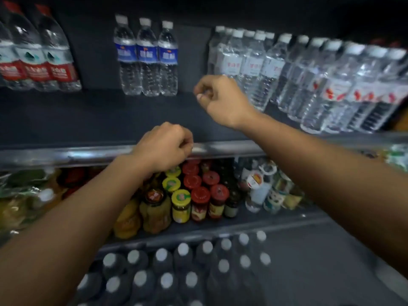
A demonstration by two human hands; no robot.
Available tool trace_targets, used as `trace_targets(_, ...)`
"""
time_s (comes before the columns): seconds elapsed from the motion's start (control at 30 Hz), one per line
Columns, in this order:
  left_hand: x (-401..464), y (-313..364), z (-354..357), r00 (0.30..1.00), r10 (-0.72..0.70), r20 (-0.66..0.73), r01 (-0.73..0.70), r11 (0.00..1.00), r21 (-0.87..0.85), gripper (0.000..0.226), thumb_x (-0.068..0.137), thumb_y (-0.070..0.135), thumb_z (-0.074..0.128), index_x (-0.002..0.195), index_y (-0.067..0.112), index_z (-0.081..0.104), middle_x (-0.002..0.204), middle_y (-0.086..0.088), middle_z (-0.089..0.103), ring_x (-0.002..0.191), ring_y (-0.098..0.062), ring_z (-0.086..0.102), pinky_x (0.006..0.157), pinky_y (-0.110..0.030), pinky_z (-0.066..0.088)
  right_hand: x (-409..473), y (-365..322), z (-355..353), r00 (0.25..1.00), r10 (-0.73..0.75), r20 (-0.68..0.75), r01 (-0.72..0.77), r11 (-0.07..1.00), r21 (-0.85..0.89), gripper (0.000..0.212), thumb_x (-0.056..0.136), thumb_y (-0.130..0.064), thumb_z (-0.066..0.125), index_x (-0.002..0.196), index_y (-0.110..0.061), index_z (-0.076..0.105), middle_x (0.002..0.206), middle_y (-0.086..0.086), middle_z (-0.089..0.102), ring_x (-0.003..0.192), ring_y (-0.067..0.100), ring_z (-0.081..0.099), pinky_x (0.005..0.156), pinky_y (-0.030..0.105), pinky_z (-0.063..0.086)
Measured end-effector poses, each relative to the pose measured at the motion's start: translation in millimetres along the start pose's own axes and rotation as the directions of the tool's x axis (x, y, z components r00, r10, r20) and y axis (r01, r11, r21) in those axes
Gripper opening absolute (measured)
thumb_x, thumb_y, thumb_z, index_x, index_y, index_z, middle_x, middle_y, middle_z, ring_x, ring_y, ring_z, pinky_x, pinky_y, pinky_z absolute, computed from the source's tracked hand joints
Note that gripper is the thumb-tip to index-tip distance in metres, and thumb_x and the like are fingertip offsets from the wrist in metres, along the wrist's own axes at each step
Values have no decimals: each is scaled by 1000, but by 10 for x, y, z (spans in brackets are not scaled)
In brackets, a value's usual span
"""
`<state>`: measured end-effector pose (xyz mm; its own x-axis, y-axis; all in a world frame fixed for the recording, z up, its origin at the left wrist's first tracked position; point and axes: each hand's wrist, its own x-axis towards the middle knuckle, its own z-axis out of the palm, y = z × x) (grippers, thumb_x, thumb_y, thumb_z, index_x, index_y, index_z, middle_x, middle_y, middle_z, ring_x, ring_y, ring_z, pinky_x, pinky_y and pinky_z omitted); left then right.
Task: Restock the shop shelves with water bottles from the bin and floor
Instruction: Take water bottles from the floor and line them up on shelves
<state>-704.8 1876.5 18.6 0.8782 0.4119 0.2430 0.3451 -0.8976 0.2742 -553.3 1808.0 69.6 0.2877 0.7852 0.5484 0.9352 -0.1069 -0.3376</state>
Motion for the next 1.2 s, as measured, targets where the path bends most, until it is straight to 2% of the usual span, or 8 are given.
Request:
trace_targets(0.13, -319, 259, 285, 995, 73, 62, -68, 995, -69, 14, 88, 24, 55, 89, 20, 68, 87, -6, 69, 89, -30, 64, 76, -40, 51, -812, 24, -2, 995, 75, 59, -76, 997, 21, 14, 83, -5, 54, 88, -7, 67, 68, -7, 52, 68, 11, 46, 63, 22, 33)
trace_targets(0.27, -549, 527, 858, 981, 81, 176, -62, 992, -109, 13, 89, 24, 54, 84, 22, 66, 73, 1, 55, 80, -27, 61, 67, -36, 49, -1609, 303, 241, 971, 176, 161, -187, 981, 55, 12, 82, -2, 55, 85, -7, 65, 74, -4, 56, 69, 12, 48, 64, 24, 34)
trace_targets(0.37, -658, 737, 1459, 947, 82, 311, -31, 985, -167, 14, 88, 21, 51, 77, 21, 59, 81, -7, 64, 81, -30, 61, 68, -42, 50, -2171, 640, 496, 914, 253, 317, -286, 956, 60, 10, 83, -2, 53, 82, -8, 62, 78, 4, 61, 72, 23, 57, 65, 36, 45)
trace_targets(0.6, -988, 1308, 2798, 797, 48, 602, 103, 971, -214, 16, 91, 19, 49, 78, 15, 57, 91, -9, 66, 88, -27, 61, 69, -35, 43, -3292, 1398, 774, 724, 434, 537, -473, 878, -72, 9, 84, -6, 52, 87, -6, 60, 90, 19, 65, 87, 39, 59, 73, 43, 47)
trace_targets(0.73, -1240, 1543, 3388, 654, 62, 754, 165, 961, -222, 15, 90, 18, 50, 76, 19, 54, 98, -12, 66, 95, -29, 61, 80, -37, 48, -3830, 1611, 842, 597, 557, 578, -550, 808, -211, 16, 88, -21, 50, 95, -10, 61, 99, 16, 66, 92, 38, 61, 77, 41, 50)
trace_targets(0.87, -1382, 1627, 3744, 567, 9, 824, 209, 966, -154, 13, 90, 20, 52, 87, 18, 64, 103, -9, 68, 98, -27, 62, 73, -28, 41, -4106, 1799, 929, 503, 637, 584, -603, 743, -291, 25, 85, -29, 56, 102, -10, 60, 105, 18, 65, 99, 38, 61, 78, 37, 48)
trace_targets(1.03, -1406, 1598, 3928, 554, -35, 832, 224, 969, -109, 16, 91, 23, 52, 93, 16, 66, 109, -11, 67, 103, -30, 61, 82, -33, 46, -4061, 1994, 1137, 566, 645, 514, -635, 738, -227, 62, 82, -39, 65, 130, -13, 36, 110, 18, 63, 99, 38, 61, 75, 37, 45)
trace_targets(1.2, -1419, 1587, 3955, 576, -24, 817, 202, 973, -115, 17, 91, 22, 50, 92, 14, 65, 108, -13, 67, 100, -32, 61, 83, -36, 48, -3922, 2122, 1289, 657, 524, 543, -462, 848, -259, 59, 85, -33, 62, 134, -16, 35, 111, 16, 62, 98, 38, 61, 70, 35, 42)
